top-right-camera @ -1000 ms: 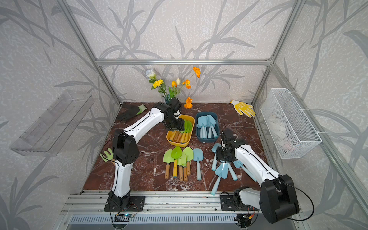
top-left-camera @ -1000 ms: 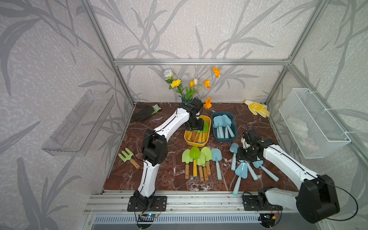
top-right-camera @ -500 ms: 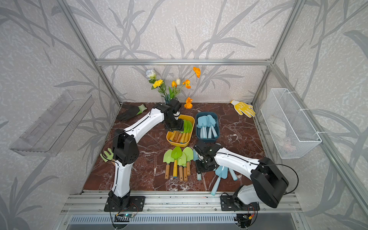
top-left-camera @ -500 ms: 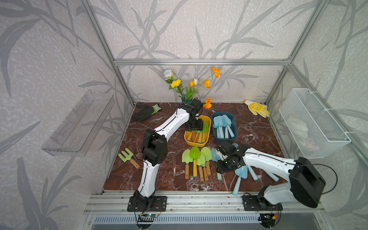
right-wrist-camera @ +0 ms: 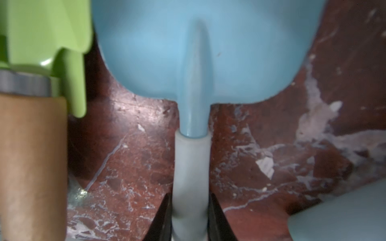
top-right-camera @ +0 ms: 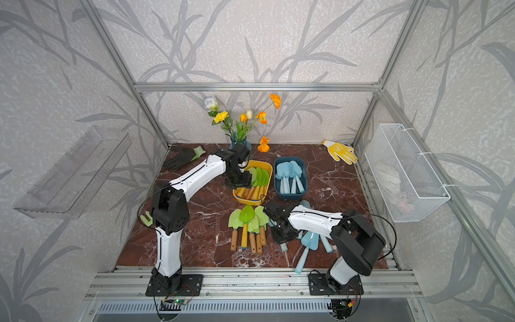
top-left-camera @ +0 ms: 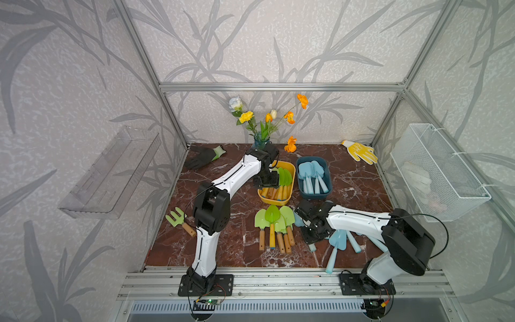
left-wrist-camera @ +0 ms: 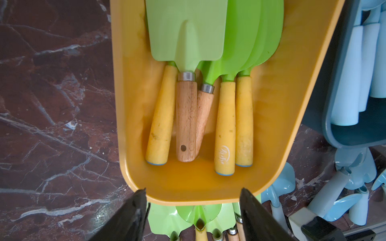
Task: Sort the small shovels by color and place them into the storage box
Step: Pick up the shovel from the center of the board, then place the shovel in the storage box.
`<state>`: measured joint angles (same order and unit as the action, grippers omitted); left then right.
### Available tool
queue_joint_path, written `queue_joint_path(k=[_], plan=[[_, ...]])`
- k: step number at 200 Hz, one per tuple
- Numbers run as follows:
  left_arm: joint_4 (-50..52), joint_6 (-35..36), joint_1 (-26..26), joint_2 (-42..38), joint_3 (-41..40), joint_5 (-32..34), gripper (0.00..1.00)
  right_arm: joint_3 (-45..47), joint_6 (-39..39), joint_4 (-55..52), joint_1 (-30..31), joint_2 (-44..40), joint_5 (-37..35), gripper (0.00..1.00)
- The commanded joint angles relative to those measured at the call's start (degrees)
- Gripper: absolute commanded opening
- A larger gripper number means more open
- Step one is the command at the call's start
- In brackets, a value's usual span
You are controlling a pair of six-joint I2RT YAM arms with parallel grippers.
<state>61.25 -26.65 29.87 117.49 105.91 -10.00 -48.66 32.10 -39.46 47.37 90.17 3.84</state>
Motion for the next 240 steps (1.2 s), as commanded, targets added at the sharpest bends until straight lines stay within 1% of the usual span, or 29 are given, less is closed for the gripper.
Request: queue_joint_path(k=[1, 37, 60, 73, 96, 120, 154, 184, 199, 210, 240], plan=[[-0.60, -0.28, -0.31, -2.48, -0.56, 0.22, 0.71, 0.51, -0.45, -3.15, 0.17, -4.25, -1.60, 0.14], [-0.66, -0.48, -0.50, -2.42, 0.11, 0.22, 0.71, -1.60, -1.70, -8.62, -0.14, -10.79, -3.17, 0.14], [-0.59, -0.50, -0.68, -2.60, -0.03, 0.24, 0.71, -5.27, -3.32, -11.77, -1.51, -12.63, -4.78, 0.15], [-0.65, -0.42, -0.60, -2.87, -0.40, 0.50, 0.71, -8.08, -4.95, -12.80, -4.10, -12.66, -5.07, 0.15], [-1.24, -0.70, -0.71, -4.22, -2.25, 0.95, 0.71, -13.01, -8.14, -11.24, -12.08, -11.21, -3.70, 0.15], [-2.10, -0.95, -0.73, -6.00, -5.94, 1.44, 0.71, -19.00, -9.90, -6.56, -20.25, -6.76, -1.68, 0.15], [-2.68, -1.29, -0.69, -9.70, -12.78, 2.70, 0.71, -28.80, -12.83, -4.90, -27.53, 3.37, 1.76, 0.16], [-3.12, -1.29, -0.39, -14.00, -19.41, 2.54, 0.71, -35.06, -15.93, -5.13, -30.26, 12.42, 3.56, 0.16], [-3.18, -1.26, -0.02, -16.21, -22.86, 2.96, 0.72, -36.94, -16.83, -5.01, -31.08, 15.49, 3.68, 0.16], [-3.52, -1.34, 0.15, -17.96, -25.50, 2.79, 0.74, -37.87, -17.01, -4.67, -31.59, 17.39, 4.07, 0.16], [-4.60, -1.64, 1.14, -21.63, -31.82, 2.09, 0.75, -39.90, -17.90, -3.91, -32.06, 21.96, 5.55, 0.17]])
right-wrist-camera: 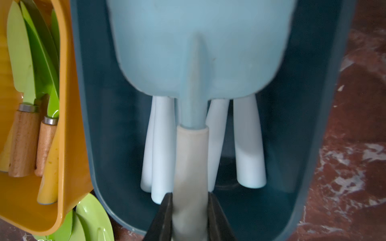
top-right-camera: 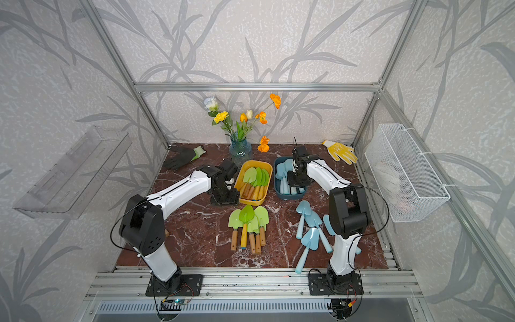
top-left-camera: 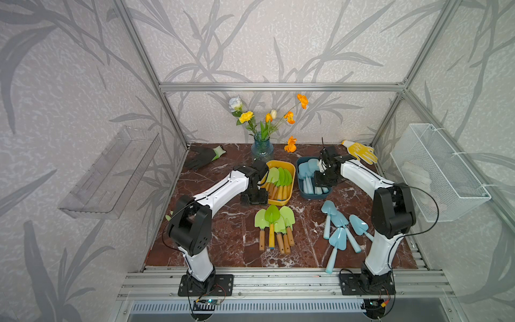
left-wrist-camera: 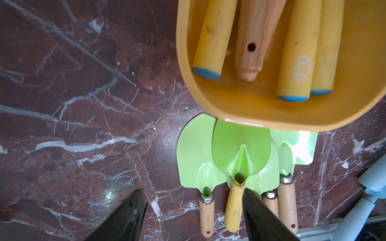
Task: Sort the small shovels by color and place them into the storage box
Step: Place the shovel in the storage box.
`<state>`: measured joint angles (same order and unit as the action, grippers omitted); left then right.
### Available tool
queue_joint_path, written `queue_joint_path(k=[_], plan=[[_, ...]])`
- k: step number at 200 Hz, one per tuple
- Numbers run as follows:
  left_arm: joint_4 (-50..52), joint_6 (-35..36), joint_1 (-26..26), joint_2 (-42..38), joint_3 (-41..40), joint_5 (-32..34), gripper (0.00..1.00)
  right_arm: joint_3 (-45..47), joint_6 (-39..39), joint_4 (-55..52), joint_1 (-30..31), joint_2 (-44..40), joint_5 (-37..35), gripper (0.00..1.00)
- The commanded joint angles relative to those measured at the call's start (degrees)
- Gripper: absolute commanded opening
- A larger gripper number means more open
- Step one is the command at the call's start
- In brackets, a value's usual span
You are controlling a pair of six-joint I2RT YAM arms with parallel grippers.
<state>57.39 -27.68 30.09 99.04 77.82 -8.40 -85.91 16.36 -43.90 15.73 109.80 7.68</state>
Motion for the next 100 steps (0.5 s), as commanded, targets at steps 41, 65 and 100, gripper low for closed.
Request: queue_joint_path(k=[41, 65, 100], plan=[[-0.52, -0.69, 3.50, -4.11, -7.35, -0.84, 0.75, -3.57, -2.49, 0.48, -1.12, 6.54, 1.72, 0.18], [-0.43, -1.01, 4.59, -4.39, -9.18, -2.01, 0.75, -3.12, -2.46, 0.59, -1.70, 7.06, 1.89, 0.19], [-0.09, -2.05, 6.39, -5.31, -11.51, -2.58, 0.75, -1.82, -2.15, 0.52, -1.78, 4.78, 1.38, 0.42]])
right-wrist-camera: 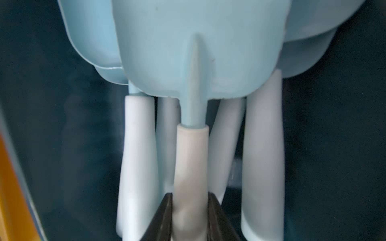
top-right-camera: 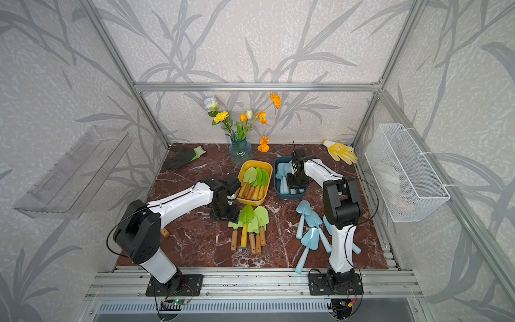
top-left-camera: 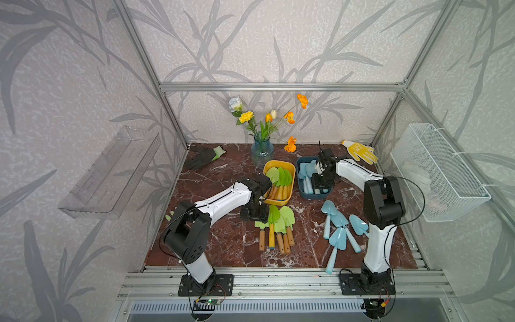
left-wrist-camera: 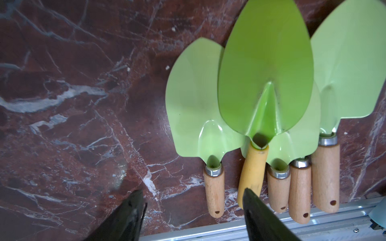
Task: Sort the small shovels by color and place them into the storage box
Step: Place the shovel in the storage box, then pick up the shovel from the center of the board.
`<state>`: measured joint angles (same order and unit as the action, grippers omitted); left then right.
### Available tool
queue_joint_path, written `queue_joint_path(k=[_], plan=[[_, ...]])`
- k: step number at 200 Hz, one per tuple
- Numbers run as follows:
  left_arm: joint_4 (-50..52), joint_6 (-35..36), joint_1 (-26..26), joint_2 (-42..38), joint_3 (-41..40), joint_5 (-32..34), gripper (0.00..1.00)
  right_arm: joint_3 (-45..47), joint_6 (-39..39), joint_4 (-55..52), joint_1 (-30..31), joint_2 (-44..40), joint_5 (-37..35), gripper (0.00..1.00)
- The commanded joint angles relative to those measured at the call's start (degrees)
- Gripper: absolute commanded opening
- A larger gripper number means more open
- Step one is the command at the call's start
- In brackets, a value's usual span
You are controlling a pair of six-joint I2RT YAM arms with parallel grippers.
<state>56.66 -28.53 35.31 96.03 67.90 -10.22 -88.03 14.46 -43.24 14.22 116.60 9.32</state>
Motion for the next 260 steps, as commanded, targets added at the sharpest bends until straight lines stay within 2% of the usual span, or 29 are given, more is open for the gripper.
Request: queue_joint_path(k=[1, 26, 68, 102, 148, 172, 197, 209, 217, 238, 260], plan=[[0.64, -1.18, 1.21, -2.31, -1.61, -0.73, 0.75, 0.40, -0.15, -0.07, -0.30, -2.13, -0.35, 0.43], [0.86, -2.20, 2.80, -2.66, -3.28, -1.09, 0.75, 1.97, 0.24, 0.38, -0.31, -5.39, -1.67, 0.47], [-1.03, -4.43, 3.87, -3.20, -7.95, -2.69, 0.68, 4.56, 0.61, 0.70, -0.25, -8.85, -0.88, 0.46], [-5.43, -4.34, 4.46, -0.84, -10.88, -6.47, 0.67, 6.36, 0.51, 0.75, -0.29, -9.81, -0.71, 0.46], [-8.21, -4.00, 4.43, 1.64, -12.79, -7.00, 0.63, 6.82, 0.32, 0.58, -0.33, -10.25, -0.49, 0.45], [-6.46, -4.45, 4.41, 3.14, -12.69, -3.36, 0.48, 7.07, 0.50, 0.75, -0.29, -10.33, -0.18, 0.45], [-1.16, -6.96, 3.74, 4.83, -11.50, 5.21, 0.13, 7.56, 0.57, 1.06, -0.29, -10.42, -0.09, 0.44], [1.02, -8.29, 3.31, 5.03, -11.02, 8.52, 0.03, 7.85, 0.89, 1.41, -0.29, -10.34, 0.23, 0.44], [2.27, -8.70, 3.12, 4.70, -10.63, 10.43, 0.00, 8.10, 1.17, 1.66, -0.25, -10.42, 0.62, 0.44], [5.61, -8.70, 2.90, 2.96, -7.63, 14.68, 0.00, 9.04, 2.01, 2.76, -0.17, -11.08, 1.57, 0.44], [9.84, -4.81, 2.91, 1.87, -0.69, 17.89, 0.00, 10.02, 2.76, 3.47, -0.10, -12.38, 1.41, 0.44]])
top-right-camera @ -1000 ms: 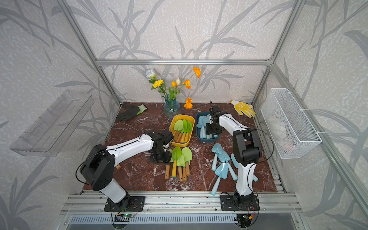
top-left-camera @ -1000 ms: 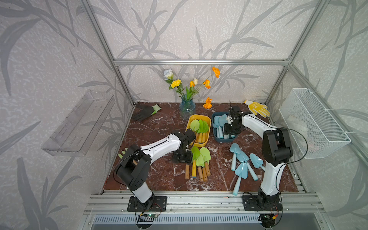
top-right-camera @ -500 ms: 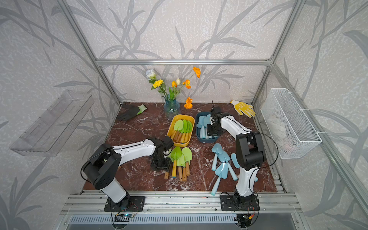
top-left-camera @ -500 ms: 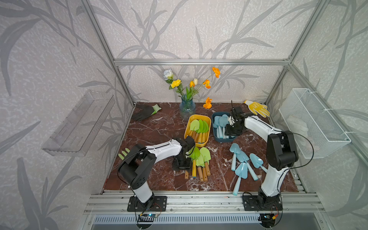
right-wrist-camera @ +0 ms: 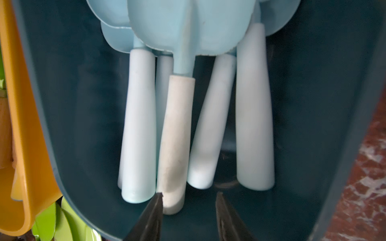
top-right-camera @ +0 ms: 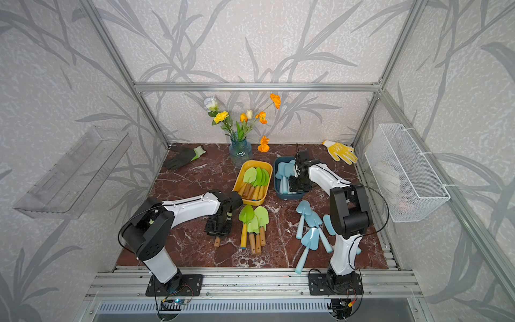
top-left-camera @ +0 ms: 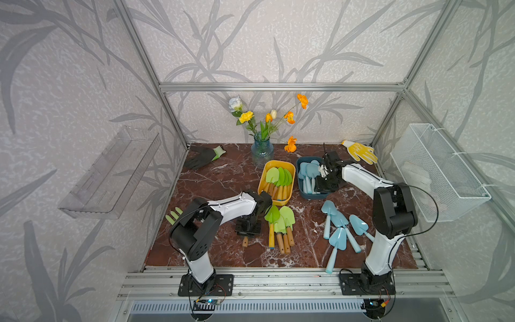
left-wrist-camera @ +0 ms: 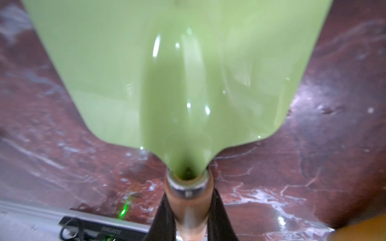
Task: Sort the small shovels by color and place them into the storage box
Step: Pick up the shovel from the center of the board, then place the shovel in the storage box.
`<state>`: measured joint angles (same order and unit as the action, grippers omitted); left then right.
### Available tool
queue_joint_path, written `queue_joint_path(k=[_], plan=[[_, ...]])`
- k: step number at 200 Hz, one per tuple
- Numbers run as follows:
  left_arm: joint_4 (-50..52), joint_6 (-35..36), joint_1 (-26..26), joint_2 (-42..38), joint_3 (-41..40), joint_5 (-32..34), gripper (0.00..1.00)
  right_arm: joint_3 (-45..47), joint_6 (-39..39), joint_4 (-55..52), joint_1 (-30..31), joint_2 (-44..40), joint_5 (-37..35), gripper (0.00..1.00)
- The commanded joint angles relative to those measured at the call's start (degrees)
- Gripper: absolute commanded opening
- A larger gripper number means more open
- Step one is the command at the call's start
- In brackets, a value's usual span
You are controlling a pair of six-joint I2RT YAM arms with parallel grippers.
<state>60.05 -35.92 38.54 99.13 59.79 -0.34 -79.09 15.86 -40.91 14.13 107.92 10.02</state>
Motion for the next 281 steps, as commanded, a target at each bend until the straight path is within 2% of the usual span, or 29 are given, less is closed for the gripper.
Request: queue_joint_path(k=[1, 30, 60, 127, 149, 175, 202, 212, 230, 250, 281], plan=[[6.68, 2.81, -0.36, -1.18, 7.92, 8.13, 0.00, 1.11, 1.36, 1.16, 0.00, -3.78, 0.66, 0.44], [12.11, 10.32, -0.63, 0.92, 20.08, 9.77, 0.00, 2.32, 1.73, 1.21, 0.02, -6.47, 0.17, 0.43], [13.04, 16.34, -1.71, 7.86, 33.14, 5.65, 0.00, 4.39, 1.64, 0.62, 0.03, -9.75, -1.46, 0.44], [15.59, 19.80, -3.06, 30.09, 63.23, 0.82, 0.00, 9.80, 0.93, -2.41, -0.16, -19.16, -6.55, 0.44], [15.62, 18.64, -3.55, 34.21, 67.93, -2.14, 0.00, 11.13, 0.59, -3.61, -0.24, -21.18, -7.49, 0.44], [15.71, 17.02, -3.57, 36.46, 68.69, -5.38, 0.00, 12.92, 0.66, -4.30, -0.17, -23.47, -8.43, 0.44], [14.85, 15.73, -3.61, 35.77, 65.36, -7.73, 0.23, 14.72, 1.19, -4.54, -0.24, -25.18, -8.72, 0.44], [14.30, 15.38, -3.62, 35.23, 64.29, -8.32, 0.38, 15.38, 1.36, -4.51, -0.22, -25.62, -8.73, 0.44], [13.94, 15.14, -3.57, 34.85, 63.63, -8.58, 0.59, 16.21, 1.63, -4.27, -0.24, -26.08, -8.51, 0.44], [14.57, 14.84, -3.61, 34.56, 64.76, -8.53, 0.66, 16.60, 1.81, -4.45, -0.24, -26.09, -8.24, 0.44], [14.83, 14.26, -3.56, 32.13, 66.28, -9.01, 0.67, 18.20, 2.79, -5.10, -0.24, -26.68, -7.55, 0.45]])
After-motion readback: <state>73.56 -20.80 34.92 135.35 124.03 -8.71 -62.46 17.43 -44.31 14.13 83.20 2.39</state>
